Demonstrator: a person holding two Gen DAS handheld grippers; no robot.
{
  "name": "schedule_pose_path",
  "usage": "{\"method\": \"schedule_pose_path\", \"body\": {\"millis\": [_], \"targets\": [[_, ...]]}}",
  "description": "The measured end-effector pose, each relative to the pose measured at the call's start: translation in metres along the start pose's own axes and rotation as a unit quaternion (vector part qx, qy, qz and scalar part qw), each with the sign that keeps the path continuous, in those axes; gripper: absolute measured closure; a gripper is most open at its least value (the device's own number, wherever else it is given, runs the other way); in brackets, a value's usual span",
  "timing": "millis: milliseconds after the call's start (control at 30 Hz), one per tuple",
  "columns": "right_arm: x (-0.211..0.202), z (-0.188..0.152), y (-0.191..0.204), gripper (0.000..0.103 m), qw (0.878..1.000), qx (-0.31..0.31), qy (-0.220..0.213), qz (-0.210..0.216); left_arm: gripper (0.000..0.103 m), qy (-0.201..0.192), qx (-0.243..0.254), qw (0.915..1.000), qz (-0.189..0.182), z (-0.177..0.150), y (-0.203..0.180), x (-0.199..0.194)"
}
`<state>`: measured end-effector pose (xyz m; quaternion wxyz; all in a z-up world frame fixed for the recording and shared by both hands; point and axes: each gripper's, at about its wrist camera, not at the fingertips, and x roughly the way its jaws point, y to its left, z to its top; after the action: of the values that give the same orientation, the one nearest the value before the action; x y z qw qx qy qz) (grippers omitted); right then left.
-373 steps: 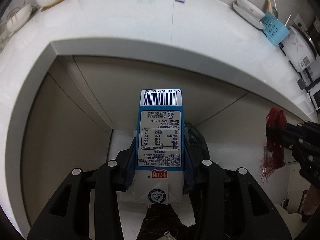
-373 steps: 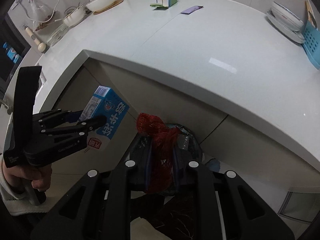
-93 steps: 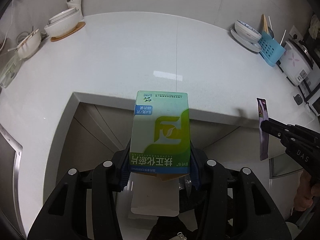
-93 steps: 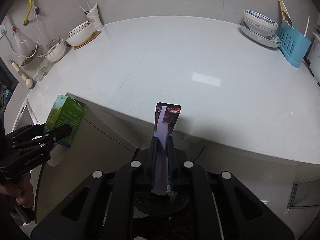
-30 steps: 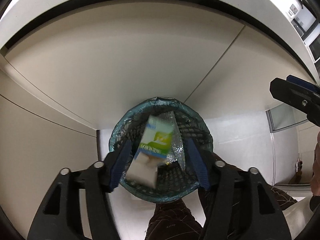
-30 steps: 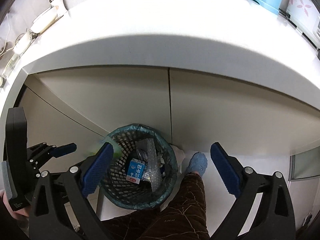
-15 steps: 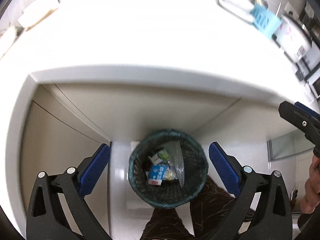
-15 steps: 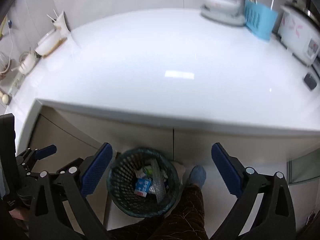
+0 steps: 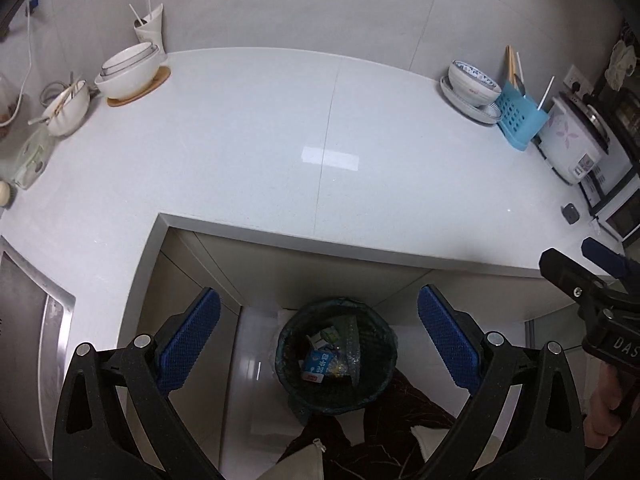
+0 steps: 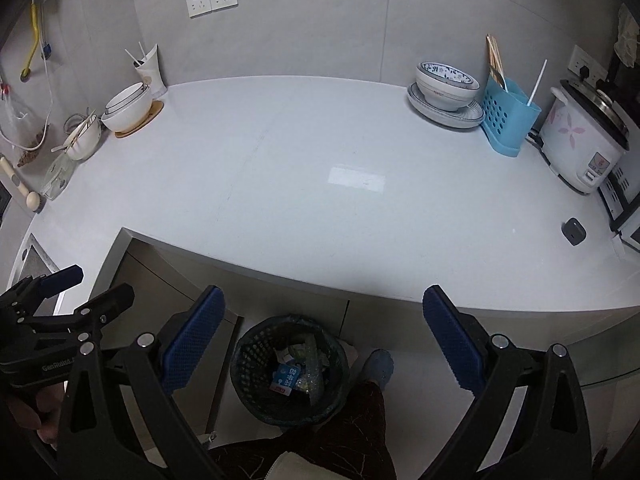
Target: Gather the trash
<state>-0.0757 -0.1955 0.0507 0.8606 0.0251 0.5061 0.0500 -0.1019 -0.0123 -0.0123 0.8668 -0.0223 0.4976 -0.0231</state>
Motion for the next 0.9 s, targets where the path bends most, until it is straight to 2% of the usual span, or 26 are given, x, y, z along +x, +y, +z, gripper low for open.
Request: {"method": "schedule_pose_path", "body": {"millis": [233, 900], "targets": [[-0.015, -0.009, 0.009, 0.008, 1.0, -0.004, 0.005, 0.004, 0.006, 0.006, -0.003, 0.9999, 0.008, -0.011, 0.005, -0.012], [-0.001, -0.012, 0.011, 0.008, 1.0, 0.001, 0.018, 0.009, 0.006, 0.008, 0.003, 0.9999, 0.015, -0.012, 0.01, -0.005]]}}
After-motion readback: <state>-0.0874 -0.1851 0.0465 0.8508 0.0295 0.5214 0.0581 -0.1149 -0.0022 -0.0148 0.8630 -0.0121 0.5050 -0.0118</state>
